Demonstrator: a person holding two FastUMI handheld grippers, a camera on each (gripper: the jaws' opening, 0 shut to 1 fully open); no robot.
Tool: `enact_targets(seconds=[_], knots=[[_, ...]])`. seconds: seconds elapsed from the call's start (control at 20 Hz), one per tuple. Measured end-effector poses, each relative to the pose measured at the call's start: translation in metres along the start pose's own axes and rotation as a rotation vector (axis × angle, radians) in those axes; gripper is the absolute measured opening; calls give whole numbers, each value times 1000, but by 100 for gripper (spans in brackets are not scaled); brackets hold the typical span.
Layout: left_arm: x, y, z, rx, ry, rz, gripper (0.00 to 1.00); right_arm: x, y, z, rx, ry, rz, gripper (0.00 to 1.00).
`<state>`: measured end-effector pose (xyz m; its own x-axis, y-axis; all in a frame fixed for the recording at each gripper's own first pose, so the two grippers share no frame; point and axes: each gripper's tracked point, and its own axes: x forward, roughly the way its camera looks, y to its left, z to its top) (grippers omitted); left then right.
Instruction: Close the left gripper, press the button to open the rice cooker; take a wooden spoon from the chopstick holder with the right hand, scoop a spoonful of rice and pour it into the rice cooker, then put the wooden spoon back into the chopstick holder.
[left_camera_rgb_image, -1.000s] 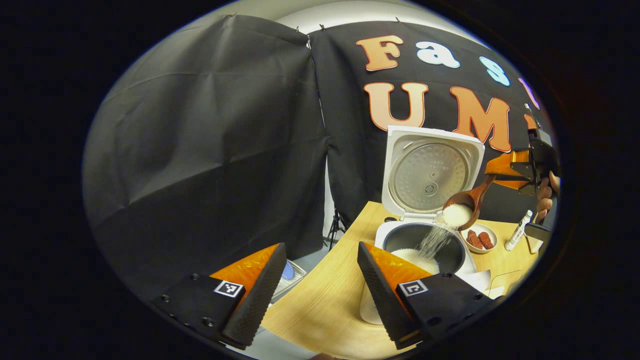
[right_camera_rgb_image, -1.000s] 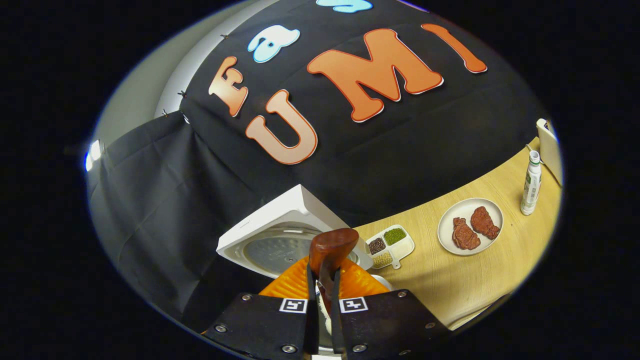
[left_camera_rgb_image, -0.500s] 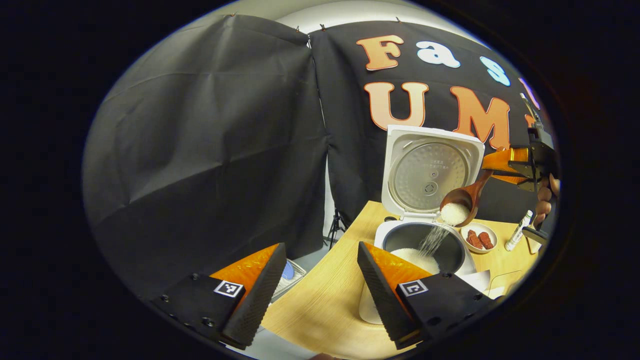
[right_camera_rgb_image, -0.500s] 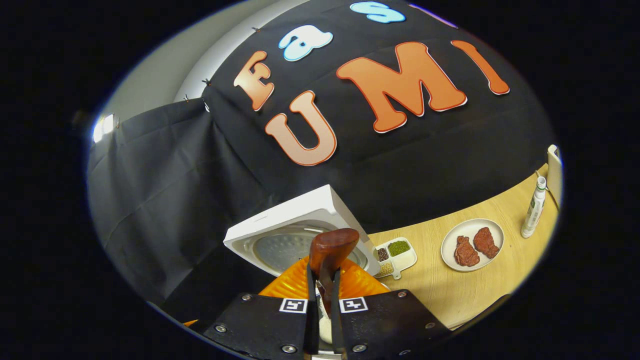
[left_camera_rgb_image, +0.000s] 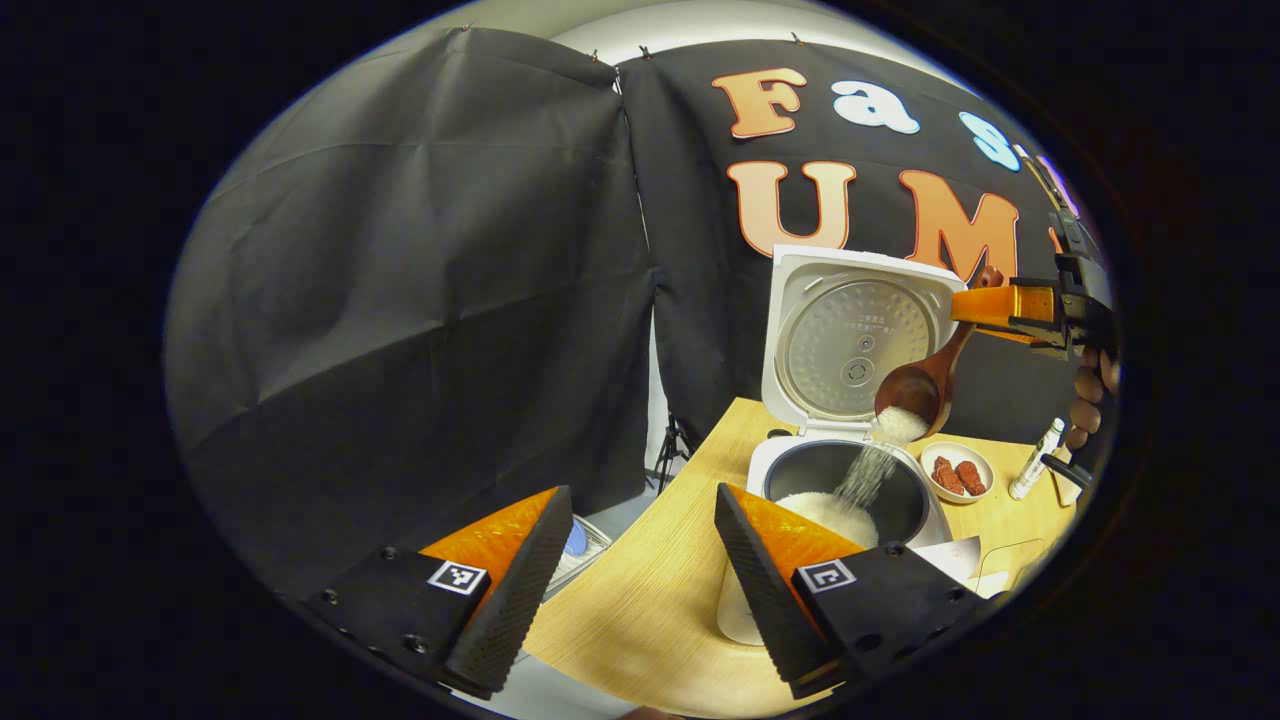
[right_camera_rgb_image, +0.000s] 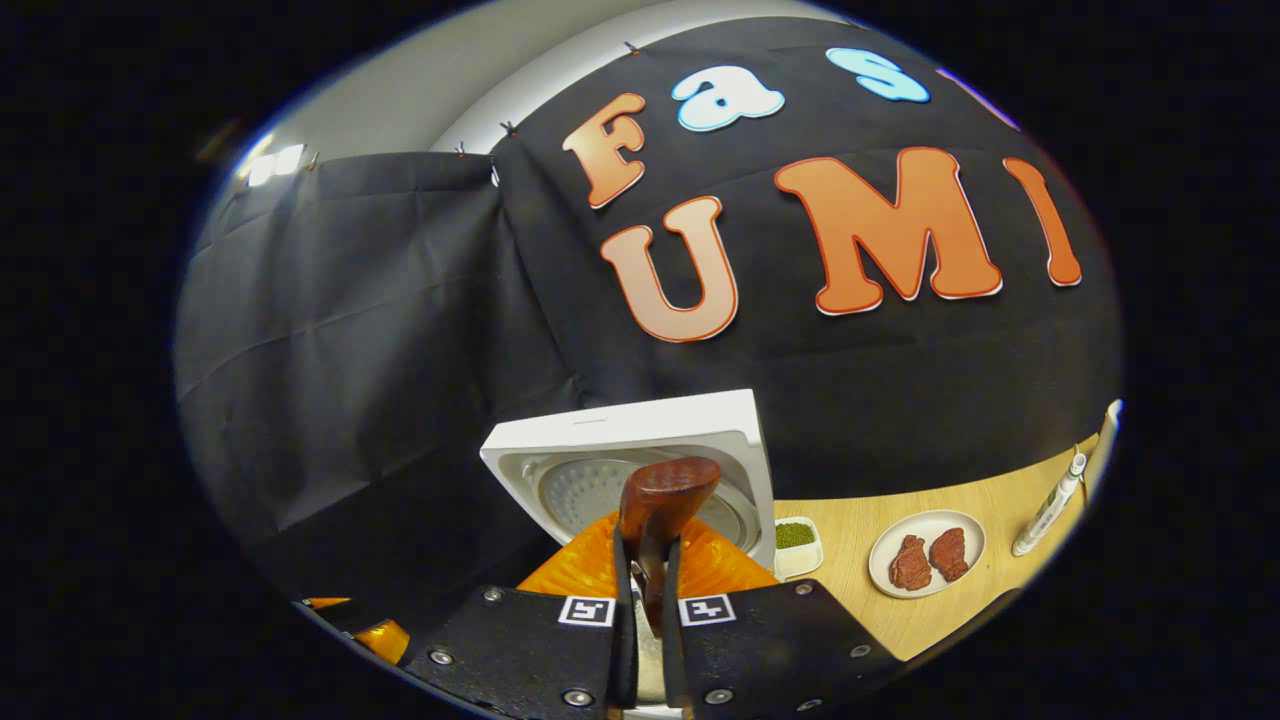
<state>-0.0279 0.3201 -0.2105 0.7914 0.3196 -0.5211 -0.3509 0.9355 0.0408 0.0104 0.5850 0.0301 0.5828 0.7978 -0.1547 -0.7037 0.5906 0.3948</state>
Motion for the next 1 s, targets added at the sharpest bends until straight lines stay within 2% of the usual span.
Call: enact_targets(seconds=[0.2,0.5,0.8,1.0], knots=[[0,1,-1,1,1,-1,96,-4,13,7,-103,-27,12,10],[-2,5,-4,-2,8,3,96,-16,52,25,-312,-113,80,9],[-4,7,-9,-12,13,9,96,-25,75,41,-388,-155,97,9],[-5,7,-13,-6,20,13,96,-31,71,47,-358,-154,92,9]])
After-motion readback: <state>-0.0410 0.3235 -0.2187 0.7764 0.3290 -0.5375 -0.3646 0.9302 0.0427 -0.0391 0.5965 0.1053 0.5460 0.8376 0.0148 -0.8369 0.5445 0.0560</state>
